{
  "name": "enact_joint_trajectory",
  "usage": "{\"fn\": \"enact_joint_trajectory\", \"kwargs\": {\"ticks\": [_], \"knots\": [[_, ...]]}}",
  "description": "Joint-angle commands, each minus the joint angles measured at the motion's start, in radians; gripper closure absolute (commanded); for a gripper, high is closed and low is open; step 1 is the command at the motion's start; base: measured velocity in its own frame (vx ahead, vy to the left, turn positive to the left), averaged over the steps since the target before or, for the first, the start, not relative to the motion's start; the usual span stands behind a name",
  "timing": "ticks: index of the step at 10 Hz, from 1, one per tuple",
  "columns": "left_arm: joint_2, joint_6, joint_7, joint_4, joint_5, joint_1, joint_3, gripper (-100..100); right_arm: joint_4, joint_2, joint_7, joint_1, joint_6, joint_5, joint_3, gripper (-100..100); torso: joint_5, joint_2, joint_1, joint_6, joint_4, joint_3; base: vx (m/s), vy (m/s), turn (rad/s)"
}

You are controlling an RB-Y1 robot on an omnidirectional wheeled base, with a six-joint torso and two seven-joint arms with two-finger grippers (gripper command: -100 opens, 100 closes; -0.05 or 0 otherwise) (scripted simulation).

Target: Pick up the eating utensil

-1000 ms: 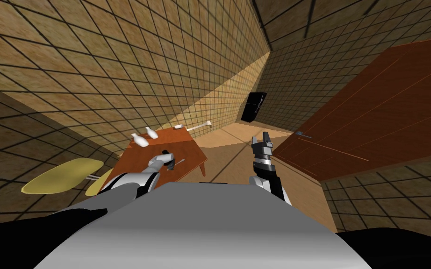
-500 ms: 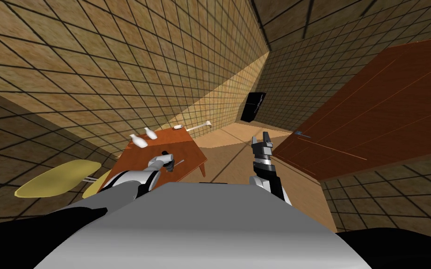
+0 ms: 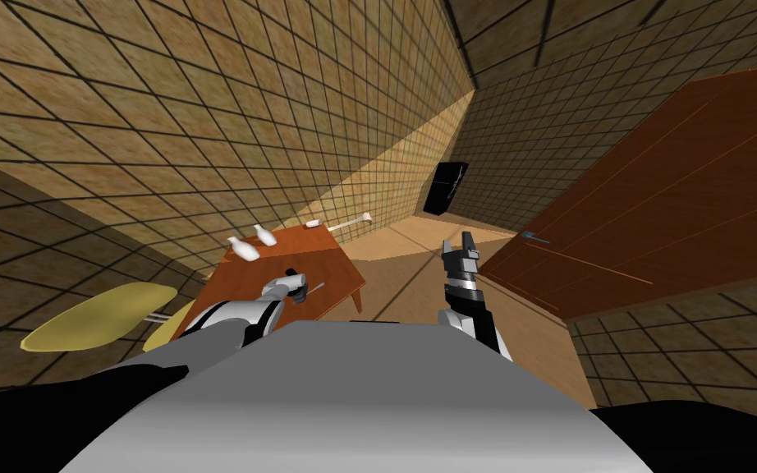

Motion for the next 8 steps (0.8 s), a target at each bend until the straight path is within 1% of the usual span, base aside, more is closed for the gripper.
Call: {"fn": "enact_joint_trajectory", "kwargs": {"ticks": [1,3,4,5,6,8], "knots": [[0.0,0.0,0.0,0.0,0.0,0.0,0.0,100,0.0,0.0,0.0,0.0,0.0,0.0,0.0,0,0.0,0.0,0.0,0.0,0.0,0.0,0.0,0.0,0.0],[0.0,0.0,0.0,0.0,0.0,0.0,0.0,100,0.0,0.0,0.0,0.0,0.0,0.0,0.0,0,0.0,0.0,0.0,0.0,0.0,0.0,0.0,0.0,0.0],[0.0,0.0,0.0,0.0,0.0,0.0,0.0,0,0.0,0.0,0.0,0.0,0.0,0.0,0.0,0,0.0,0.0,0.0,0.0,0.0,0.0,0.0,0.0,0.0],[-0.005,0.008,0.008,-0.03,-0.007,0.018,-0.002,100,0.0,0.0,0.0,0.0,0.0,0.0,0.0,0,0.0,0.0,0.0,0.0,0.0,0.0,0.0,0.0,0.0],[-0.001,0.015,0.007,-0.034,-0.005,0.015,-0.002,100,0.0,0.0,0.0,0.0,0.0,0.0,0.0,0,0.001,0.0,0.0,0.0,-0.001,0.0,-0.003,-0.008,-0.004],[0.022,0.058,0.002,-0.052,0.006,-0.002,-0.002,100,0.0,0.0,0.0,0.0,0.0,0.0,0.0,0,0.0,0.002,-0.001,0.0,0.0,0.001,-0.054,-0.037,-0.005]]}}
